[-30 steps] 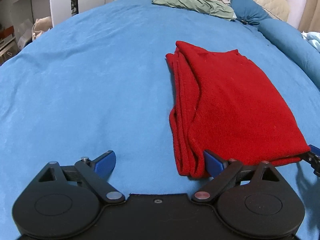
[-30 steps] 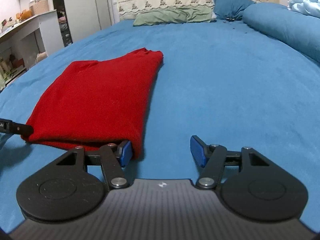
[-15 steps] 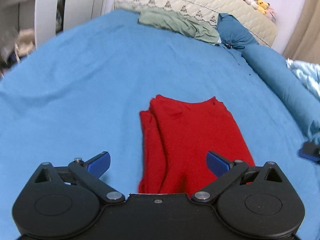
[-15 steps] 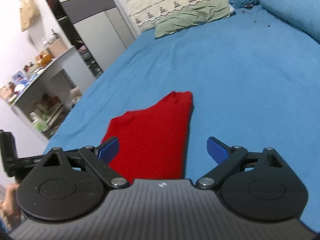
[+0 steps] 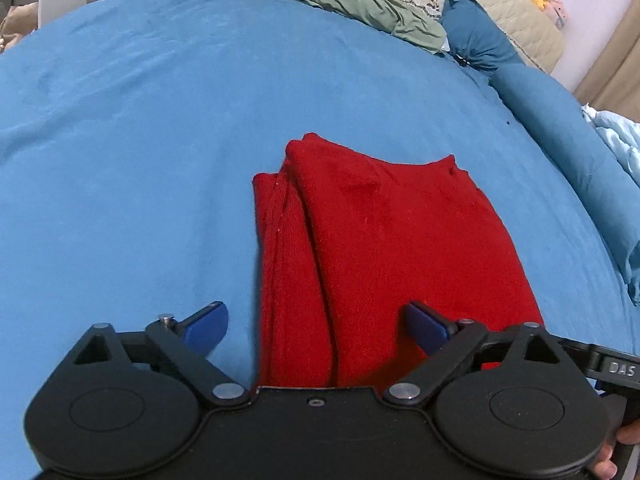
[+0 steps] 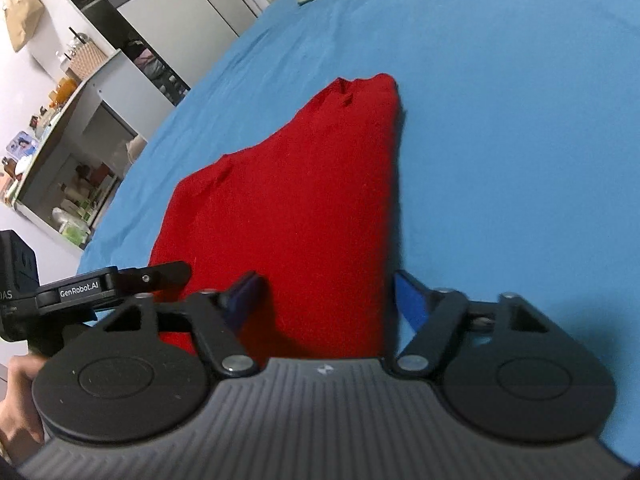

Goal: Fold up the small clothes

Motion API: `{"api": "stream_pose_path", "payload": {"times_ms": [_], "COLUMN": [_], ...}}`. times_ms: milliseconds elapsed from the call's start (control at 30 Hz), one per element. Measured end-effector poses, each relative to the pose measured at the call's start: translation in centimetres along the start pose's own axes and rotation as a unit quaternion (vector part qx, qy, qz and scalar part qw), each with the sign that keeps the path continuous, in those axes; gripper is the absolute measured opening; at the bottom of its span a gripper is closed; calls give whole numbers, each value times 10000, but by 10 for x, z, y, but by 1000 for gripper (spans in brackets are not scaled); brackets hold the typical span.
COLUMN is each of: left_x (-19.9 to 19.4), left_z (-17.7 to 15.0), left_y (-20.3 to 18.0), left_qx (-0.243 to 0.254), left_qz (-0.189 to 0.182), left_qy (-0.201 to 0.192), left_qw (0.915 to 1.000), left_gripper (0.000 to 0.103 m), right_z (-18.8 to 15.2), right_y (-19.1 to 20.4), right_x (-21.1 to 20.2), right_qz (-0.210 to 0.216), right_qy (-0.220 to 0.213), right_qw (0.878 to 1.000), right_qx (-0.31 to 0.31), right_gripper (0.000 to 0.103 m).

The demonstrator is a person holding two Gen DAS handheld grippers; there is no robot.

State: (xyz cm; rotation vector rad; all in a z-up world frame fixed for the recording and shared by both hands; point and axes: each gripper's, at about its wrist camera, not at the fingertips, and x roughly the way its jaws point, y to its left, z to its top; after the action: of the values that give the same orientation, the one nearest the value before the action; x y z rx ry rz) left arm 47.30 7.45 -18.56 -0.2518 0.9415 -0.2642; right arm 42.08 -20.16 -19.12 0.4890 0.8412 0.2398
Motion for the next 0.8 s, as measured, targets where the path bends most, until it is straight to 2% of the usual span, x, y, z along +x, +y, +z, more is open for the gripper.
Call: {"api": "stream_pose_path", "payload": {"times_ms": [33,67,100,133,167,300,467,567,667,733,800], "left_x": [0,0,-3,-6,-9,-39,-110,-139,-145,-137,-120], "left_z": [1,2,3,5,7,6,-26,-62,-108,-133,-152], "left_y": [-1,-1,-3,-6,-10,-37,-87,-110,-129,-135,-142], "left_qx": [-18,-102,-199,-214,-224,98,575,625,776,880,1127], "left_qz": [-58,-296,-299,-204,-167,-167,-371,-570,-733,-683,-464], "left_qy": [43,151,183,207,212,64,-272,-248,2,234,491], "left_qw": [10000,9994,9992,9993,9994,9998,9973,9961,9943,9935,9913], "left_gripper": [72,49,47,37,32,28,28,28,29,30,31], "right_z": [1,1,3,5,7,19,14,-9,-46,-76,-105], "right_y": [1,4,7,12,15,30,43,40,27,15,-1], "right_x": [0,0,-1,-2,-5,-31,-107,-162,-205,-219,-218], "right_qz": [46,33,32,38,55,205,380,349,136,-134,-354], "right_qy": [-6,-19,-38,-60,-70,-220,-398,-450,-418,-410,-259], "right_qw": [10000,10000,10000,9999,9999,9995,9979,9970,9981,9984,9990], "right_qx": [-20,-40,-72,-86,-85,-67,-347,-519,-422,-363,-112], "right_gripper": [59,52,45,41,40,38,38,38,38,39,40]}}
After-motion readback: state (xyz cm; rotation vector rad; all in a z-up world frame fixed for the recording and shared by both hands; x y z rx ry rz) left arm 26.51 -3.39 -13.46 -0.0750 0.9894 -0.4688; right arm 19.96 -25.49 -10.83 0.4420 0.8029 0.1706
